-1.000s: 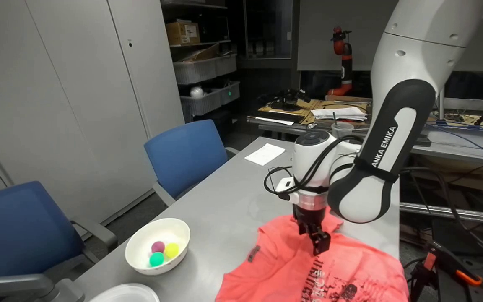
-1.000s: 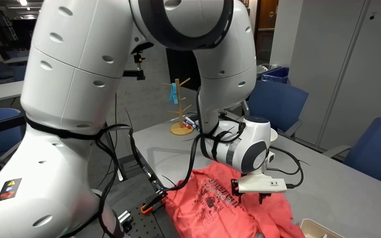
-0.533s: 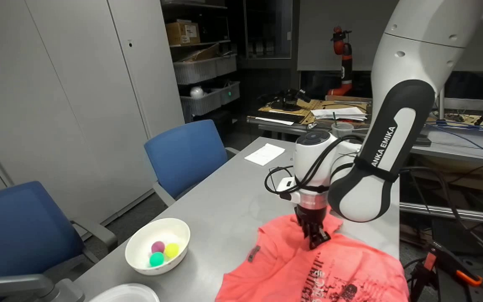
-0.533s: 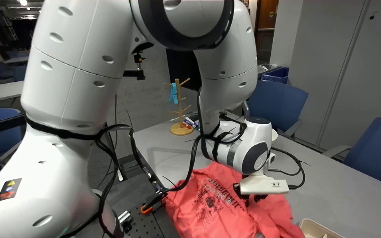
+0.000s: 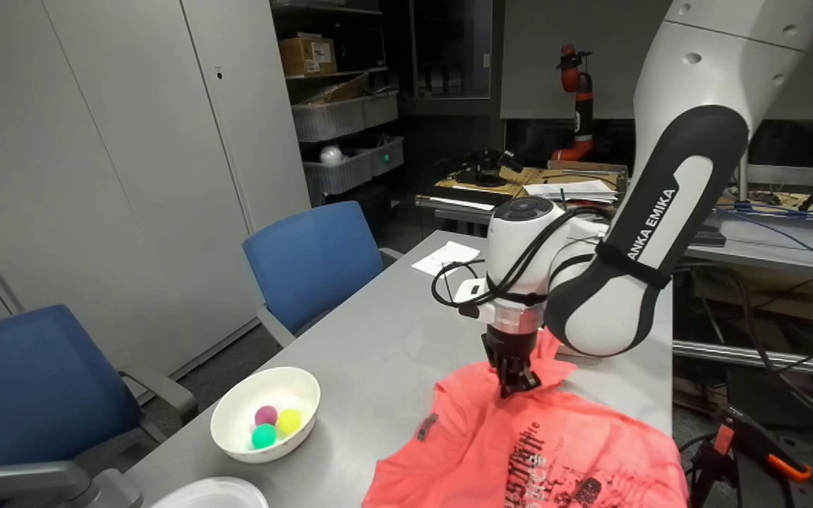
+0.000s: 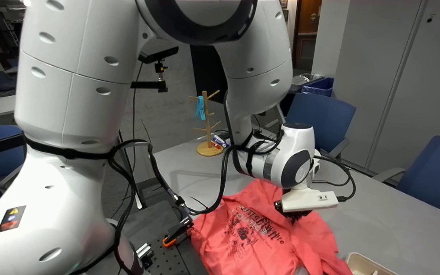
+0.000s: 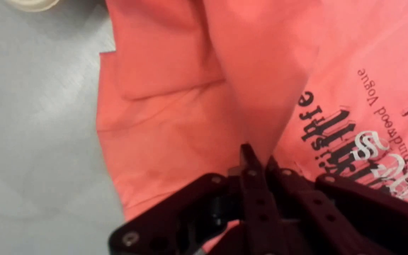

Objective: Unfold the sweatshirt on the table

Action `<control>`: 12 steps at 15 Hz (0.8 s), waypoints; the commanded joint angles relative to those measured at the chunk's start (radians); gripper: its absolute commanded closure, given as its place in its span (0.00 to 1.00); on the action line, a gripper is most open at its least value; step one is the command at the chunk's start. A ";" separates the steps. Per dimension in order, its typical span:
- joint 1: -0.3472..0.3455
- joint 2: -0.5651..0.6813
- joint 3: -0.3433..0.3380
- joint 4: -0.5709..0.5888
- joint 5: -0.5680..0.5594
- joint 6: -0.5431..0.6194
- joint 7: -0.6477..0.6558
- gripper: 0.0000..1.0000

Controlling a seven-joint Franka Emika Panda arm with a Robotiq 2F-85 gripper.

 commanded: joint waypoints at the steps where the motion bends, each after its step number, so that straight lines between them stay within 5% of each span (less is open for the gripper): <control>1: -0.019 -0.090 0.094 -0.025 0.080 0.003 -0.064 0.99; 12: -0.097 -0.085 0.535 0.069 0.599 0.000 -0.266 0.99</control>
